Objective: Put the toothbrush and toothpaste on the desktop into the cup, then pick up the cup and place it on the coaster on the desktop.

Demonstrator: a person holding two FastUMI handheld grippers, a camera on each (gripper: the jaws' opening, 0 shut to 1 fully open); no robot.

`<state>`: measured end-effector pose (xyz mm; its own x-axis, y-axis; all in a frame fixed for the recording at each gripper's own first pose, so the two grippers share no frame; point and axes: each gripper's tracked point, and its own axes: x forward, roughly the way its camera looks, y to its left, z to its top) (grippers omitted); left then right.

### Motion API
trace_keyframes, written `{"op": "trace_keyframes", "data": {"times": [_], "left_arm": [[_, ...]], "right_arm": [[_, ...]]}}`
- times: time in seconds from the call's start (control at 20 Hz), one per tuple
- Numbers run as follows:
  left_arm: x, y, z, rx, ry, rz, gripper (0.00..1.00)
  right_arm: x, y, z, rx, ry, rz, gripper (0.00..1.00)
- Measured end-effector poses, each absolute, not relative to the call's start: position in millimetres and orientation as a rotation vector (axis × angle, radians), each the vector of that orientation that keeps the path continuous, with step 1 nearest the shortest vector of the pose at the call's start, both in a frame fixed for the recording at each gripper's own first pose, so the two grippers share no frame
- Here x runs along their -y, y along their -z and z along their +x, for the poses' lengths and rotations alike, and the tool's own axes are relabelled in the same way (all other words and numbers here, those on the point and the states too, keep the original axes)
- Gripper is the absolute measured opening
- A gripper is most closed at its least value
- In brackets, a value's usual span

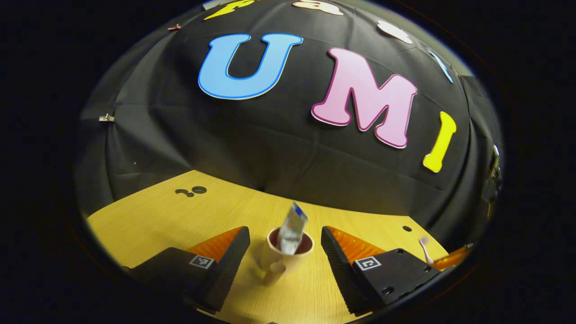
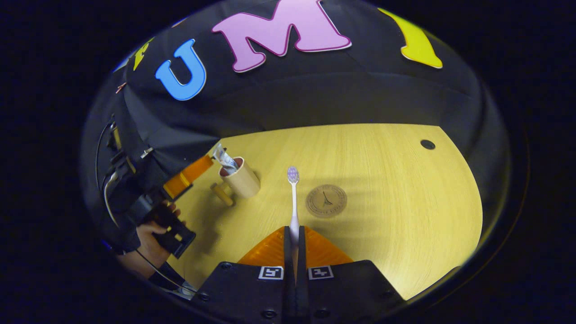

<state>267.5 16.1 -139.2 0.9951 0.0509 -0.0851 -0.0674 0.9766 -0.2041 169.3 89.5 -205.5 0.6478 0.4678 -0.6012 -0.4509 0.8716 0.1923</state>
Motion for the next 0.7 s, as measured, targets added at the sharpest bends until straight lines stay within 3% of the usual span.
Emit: {"op": "trace_keyframes", "data": {"times": [0.3,0.7], "left_arm": [[-3,163,176,-0.164,-0.048,-0.185,0.98],[-12,181,130,-0.208,-0.095,-0.226,0.98]], "right_arm": [[-174,171,227,-0.547,-0.629,0.065,0.05],[-269,161,268,-0.427,-0.734,0.094,0.05]]}}
